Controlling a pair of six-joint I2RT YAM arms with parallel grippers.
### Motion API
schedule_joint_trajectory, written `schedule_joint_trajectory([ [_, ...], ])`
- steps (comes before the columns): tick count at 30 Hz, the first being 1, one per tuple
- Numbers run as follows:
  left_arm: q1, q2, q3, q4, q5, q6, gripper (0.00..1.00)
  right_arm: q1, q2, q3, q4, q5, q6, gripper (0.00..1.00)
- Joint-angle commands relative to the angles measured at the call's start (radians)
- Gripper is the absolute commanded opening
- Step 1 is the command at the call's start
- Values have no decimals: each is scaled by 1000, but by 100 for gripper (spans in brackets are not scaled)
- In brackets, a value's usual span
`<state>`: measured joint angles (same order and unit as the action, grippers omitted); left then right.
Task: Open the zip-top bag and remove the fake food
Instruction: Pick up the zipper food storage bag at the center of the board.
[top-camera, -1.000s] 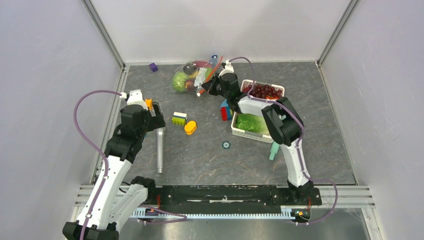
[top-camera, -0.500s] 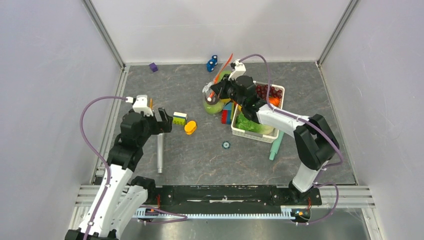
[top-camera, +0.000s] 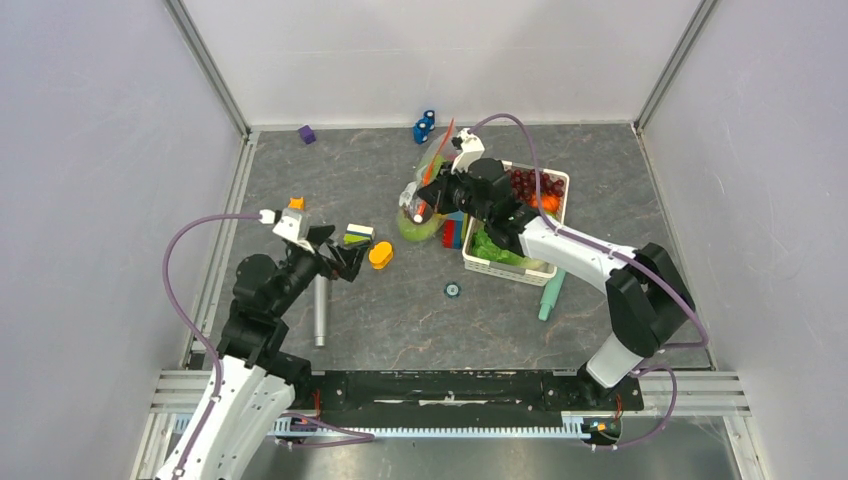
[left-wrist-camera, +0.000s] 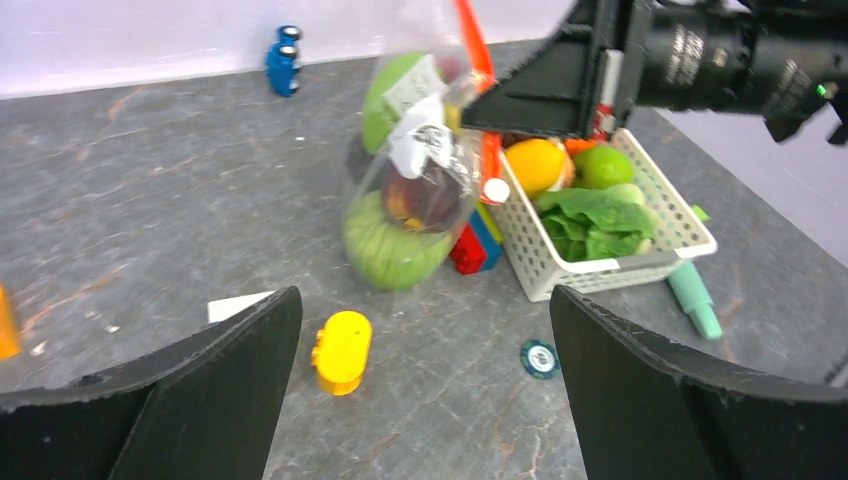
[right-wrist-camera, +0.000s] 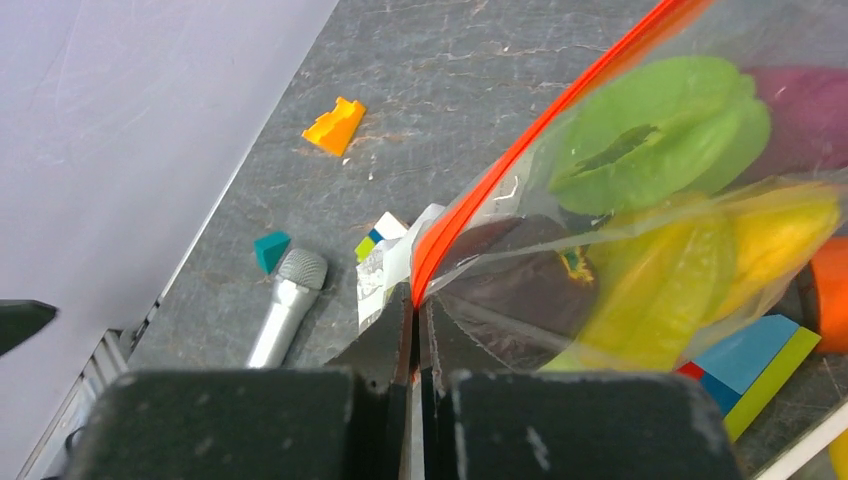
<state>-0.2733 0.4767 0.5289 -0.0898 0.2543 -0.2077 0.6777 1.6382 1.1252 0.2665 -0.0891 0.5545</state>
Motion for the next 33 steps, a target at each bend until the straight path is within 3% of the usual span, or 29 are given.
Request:
schedule_joint_trajectory([
  [1, -85, -19, -51, 186, 10, 33, 100, 15, -79, 94, -45, -58, -7, 0],
  [7, -286, 67, -70, 256, -147, 115, 100, 15, -101, 77, -138, -124, 13, 0],
  [10, -364, 141, -70, 264, -248, 88, 100, 16, -123, 20, -166, -98, -5, 1],
  [19, -374, 224, 76, -6, -625, -101, 100, 13, -120, -9, -189, -114, -33, 1],
  [23, -374, 175, 57, 10, -637, -109, 100, 13, -110, 21, -217, -121, -45, 2],
  [27, -372, 98, -10, 6, -836, -323, 100, 7, -101, 62, -276, -127, -55, 3],
  [33, -371, 99, -36, 84, -604, -145, 99, 2, -83, 137, -396, -133, -74, 11],
])
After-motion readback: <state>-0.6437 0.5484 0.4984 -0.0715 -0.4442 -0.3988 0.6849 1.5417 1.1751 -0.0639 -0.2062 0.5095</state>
